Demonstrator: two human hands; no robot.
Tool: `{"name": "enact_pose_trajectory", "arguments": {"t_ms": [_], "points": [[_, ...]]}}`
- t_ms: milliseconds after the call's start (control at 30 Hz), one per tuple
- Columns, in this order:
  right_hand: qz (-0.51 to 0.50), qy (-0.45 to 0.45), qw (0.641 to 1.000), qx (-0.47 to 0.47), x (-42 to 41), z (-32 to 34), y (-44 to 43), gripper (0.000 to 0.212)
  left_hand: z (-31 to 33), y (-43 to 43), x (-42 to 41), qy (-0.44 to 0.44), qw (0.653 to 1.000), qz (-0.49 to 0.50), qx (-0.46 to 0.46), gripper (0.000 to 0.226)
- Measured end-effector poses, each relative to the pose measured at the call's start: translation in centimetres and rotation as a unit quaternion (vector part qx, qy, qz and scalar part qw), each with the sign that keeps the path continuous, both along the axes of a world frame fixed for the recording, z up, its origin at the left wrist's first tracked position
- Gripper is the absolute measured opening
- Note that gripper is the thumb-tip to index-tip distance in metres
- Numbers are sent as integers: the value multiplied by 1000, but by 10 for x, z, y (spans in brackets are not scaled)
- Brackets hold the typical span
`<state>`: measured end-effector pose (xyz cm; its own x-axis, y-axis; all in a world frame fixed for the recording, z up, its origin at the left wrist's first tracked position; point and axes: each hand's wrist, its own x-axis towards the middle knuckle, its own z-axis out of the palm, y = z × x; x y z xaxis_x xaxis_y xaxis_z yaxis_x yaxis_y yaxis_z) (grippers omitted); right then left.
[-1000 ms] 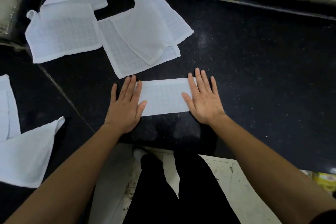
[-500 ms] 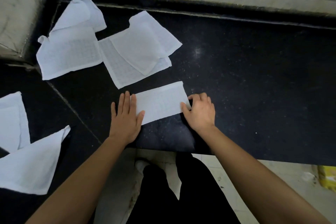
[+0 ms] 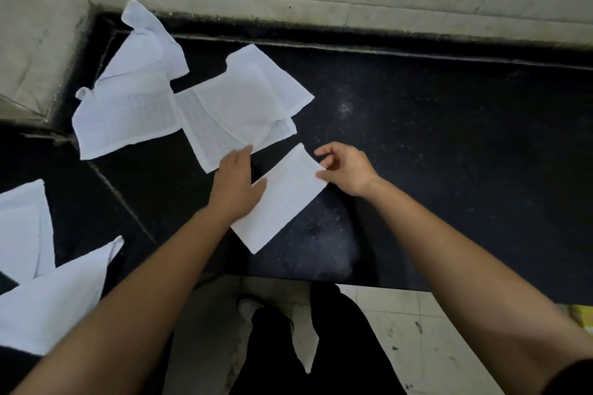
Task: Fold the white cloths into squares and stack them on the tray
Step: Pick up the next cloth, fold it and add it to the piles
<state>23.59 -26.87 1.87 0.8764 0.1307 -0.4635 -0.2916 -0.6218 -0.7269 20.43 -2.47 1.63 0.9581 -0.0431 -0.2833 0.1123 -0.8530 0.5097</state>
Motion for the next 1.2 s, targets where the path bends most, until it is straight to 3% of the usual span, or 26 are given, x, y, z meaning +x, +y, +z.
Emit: {"name": "enact_pose_trajectory", "arguments": {"t_ms": [200,300,367,433,633,1000,1200], "points": [[124,-51,991,-3,19,27,-18,43,22,-38,64,44,986,-155,50,90],[127,-65,990,1,23,39,-25,42,27,-48,77,14,973,-225,53,52],[110,-77,991,-4,25,44,-28,40,31,-51,82,-41,973,-216,64,23],[81,-104,991,-22,25,48,-28,38,35,-53,84,-80,978,-180,74,15],[68,-164,981,-81,-3,35,-11,32,29,-31,64,-155,968,-184,69,16],[184,-175,961,-111,-95,-18,43,28,-17,21,-21,-125,968,-199,85,23],[221,-260,931,-132,-112,-30,56,20,-30,31,-32,-140,964,-207,87,33]]}}
